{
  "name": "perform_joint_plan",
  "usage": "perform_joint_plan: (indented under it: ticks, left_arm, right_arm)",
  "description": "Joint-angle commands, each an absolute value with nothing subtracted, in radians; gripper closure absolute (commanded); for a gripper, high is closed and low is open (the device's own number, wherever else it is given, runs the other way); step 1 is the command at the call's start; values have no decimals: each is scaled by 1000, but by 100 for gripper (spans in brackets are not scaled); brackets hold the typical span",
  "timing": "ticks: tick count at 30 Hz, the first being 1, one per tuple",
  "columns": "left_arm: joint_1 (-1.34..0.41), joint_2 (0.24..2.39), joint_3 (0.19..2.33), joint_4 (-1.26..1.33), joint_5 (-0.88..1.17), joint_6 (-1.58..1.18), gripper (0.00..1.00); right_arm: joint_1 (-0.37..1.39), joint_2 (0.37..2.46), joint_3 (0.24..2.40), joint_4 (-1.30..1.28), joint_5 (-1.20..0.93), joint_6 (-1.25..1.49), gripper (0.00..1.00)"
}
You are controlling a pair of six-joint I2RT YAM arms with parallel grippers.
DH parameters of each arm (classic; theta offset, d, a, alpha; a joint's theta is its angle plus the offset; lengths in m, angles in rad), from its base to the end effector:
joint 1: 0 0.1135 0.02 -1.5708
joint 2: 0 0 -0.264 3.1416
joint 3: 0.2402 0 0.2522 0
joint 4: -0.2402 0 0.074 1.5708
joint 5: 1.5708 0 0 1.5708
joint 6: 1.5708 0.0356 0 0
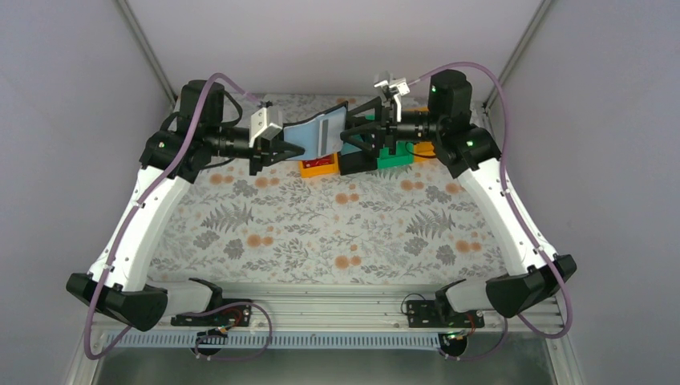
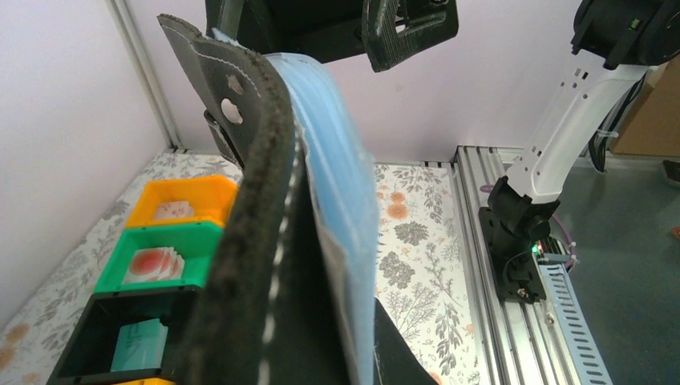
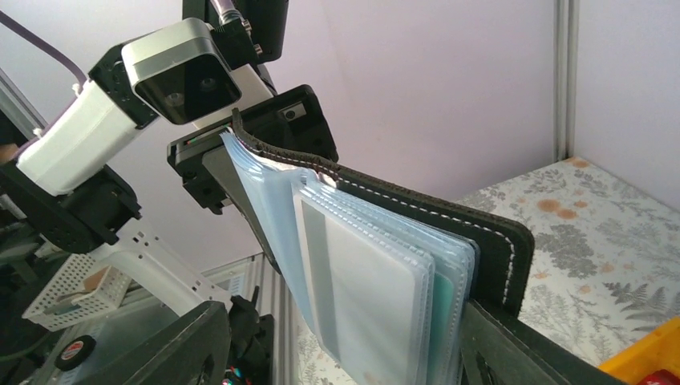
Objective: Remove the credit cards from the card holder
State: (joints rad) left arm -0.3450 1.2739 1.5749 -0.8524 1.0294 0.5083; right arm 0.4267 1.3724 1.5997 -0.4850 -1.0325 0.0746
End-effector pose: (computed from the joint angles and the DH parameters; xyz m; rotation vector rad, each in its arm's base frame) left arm 0.2133 -0.1091 0.4475 1.3132 1.4590 -0.9697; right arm 0.2443 0.1447 0.4625 -1.0472 1.5697 1.2810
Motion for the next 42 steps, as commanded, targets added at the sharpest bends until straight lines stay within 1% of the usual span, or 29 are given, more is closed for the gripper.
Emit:
perform_joint_plan:
  ticks: [1, 7, 8, 12, 17, 19, 25, 28, 30, 34, 38, 42]
  left_arm:
    - [-349, 1271, 1601, -835, 1072, 525, 98]
    - [-349, 1273, 1598, -816, 1066, 494, 98]
    - [-348, 1274, 1596, -811, 1060, 488, 98]
    - [-348, 1273, 1574, -778, 1021, 443, 98]
    - [-348, 1273, 1556, -732, 945, 384, 98]
    - [-350, 1272, 1548, -731, 939, 385, 98]
    - [-350, 1263, 1536, -725, 965, 373, 98]
    - [-349, 1259, 1535, -728, 972, 377, 98]
    - [-349, 1258, 1532, -727, 976, 378, 98]
    - [-349, 1259, 1529, -726, 999, 376, 98]
    - [-349, 1255, 1518, -710, 1008, 352, 98]
    - [-349, 1256, 1500, -685, 1005, 315, 98]
  right_arm:
    - [428, 1393, 1605, -463, -1109, 90, 29]
    - [459, 1391, 1582, -460, -1195, 74, 51]
    - [461, 1385, 1578, -459, -1204, 74, 53]
    - [468, 1368, 1560, -463, -1244, 73, 56]
    - [492, 1356, 1539, -464, -1201, 108, 58]
    - [511, 1351, 1535, -448, -1153, 130, 58]
    - [547, 1314, 1518, -375, -867, 194, 63]
    - [550, 1292, 1497, -325, -833, 208, 69]
    - [555, 1286, 1492, -309, -814, 217, 76]
    - [571, 1304, 1511, -318, -778, 213, 87]
    - [591, 1325, 1521, -322, -785, 206, 95]
    - [624, 1349, 1545, -323, -820, 202, 96]
